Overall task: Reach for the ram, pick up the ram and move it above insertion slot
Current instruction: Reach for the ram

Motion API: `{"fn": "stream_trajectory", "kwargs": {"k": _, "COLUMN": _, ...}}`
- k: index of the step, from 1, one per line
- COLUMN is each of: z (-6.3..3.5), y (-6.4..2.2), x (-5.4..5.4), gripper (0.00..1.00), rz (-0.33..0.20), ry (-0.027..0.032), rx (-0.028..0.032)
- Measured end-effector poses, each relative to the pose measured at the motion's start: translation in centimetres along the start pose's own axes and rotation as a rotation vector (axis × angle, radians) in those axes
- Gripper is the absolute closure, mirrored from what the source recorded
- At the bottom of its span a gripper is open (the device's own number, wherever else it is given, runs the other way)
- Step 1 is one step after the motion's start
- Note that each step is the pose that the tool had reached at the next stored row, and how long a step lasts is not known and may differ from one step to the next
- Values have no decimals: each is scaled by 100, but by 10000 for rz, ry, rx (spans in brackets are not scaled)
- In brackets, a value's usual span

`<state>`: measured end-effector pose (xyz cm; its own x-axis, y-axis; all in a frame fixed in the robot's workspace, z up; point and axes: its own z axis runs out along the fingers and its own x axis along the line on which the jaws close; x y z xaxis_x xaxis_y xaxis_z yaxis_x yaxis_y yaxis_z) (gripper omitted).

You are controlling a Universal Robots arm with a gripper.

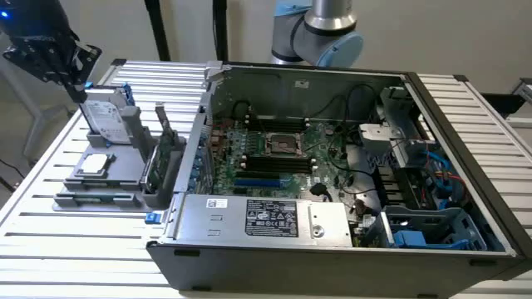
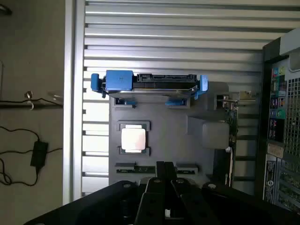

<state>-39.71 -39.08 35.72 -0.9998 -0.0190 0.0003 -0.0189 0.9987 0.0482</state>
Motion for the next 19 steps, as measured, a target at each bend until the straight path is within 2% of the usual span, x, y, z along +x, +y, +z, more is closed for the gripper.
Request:
{"fn": "stream_trajectory", "kwargs": {"k": 14, "z": -1, "y": -11, "x": 1, "gripper": 89, "rz": 1, "ry": 1, "rx": -1}}
{"fn": "stream_trajectory", "kwargs": {"k": 16, "z": -3, "y": -65, "x": 1, "gripper": 89, "rz": 4, "ry": -1, "rx": -2}}
{"fn": "stream_trajectory", "kwargs": {"k": 19, "z": -9, "y": -196, "x": 4, "gripper": 89, "rz": 5, "ry": 0, "rx": -1}}
